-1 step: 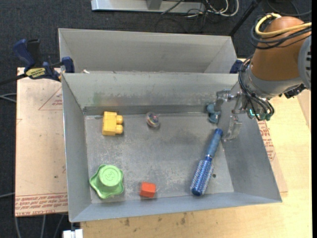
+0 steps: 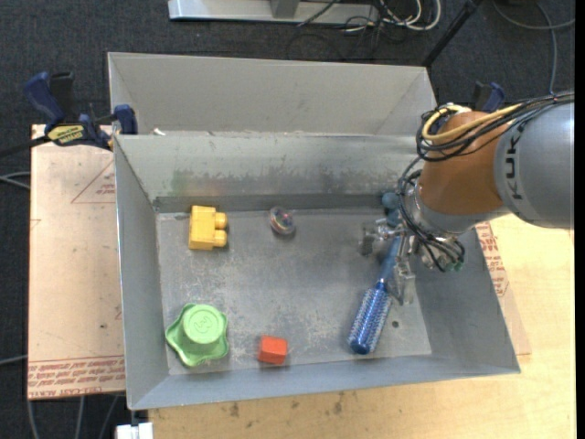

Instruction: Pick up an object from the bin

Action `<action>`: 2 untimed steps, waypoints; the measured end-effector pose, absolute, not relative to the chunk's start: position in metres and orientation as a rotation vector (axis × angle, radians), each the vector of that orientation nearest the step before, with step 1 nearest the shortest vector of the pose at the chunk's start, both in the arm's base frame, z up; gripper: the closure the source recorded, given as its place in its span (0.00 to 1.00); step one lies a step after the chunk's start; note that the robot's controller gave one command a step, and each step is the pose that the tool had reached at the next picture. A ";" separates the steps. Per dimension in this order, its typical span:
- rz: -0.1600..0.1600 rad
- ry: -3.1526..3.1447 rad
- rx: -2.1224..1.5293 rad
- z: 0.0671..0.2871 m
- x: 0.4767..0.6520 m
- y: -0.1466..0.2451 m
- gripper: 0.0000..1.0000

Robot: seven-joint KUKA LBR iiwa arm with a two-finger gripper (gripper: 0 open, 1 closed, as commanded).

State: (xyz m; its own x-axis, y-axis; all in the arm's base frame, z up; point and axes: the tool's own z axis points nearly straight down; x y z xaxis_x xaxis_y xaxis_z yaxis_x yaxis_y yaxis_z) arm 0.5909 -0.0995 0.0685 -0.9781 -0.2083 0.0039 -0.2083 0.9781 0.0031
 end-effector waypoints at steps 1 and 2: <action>-0.003 -3.132 0.334 0.072 0.594 -0.098 1.00; 0.002 -3.130 0.379 0.217 0.602 -0.073 1.00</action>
Offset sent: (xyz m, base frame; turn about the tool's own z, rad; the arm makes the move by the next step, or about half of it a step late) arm 0.0000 0.0000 0.0000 0.0000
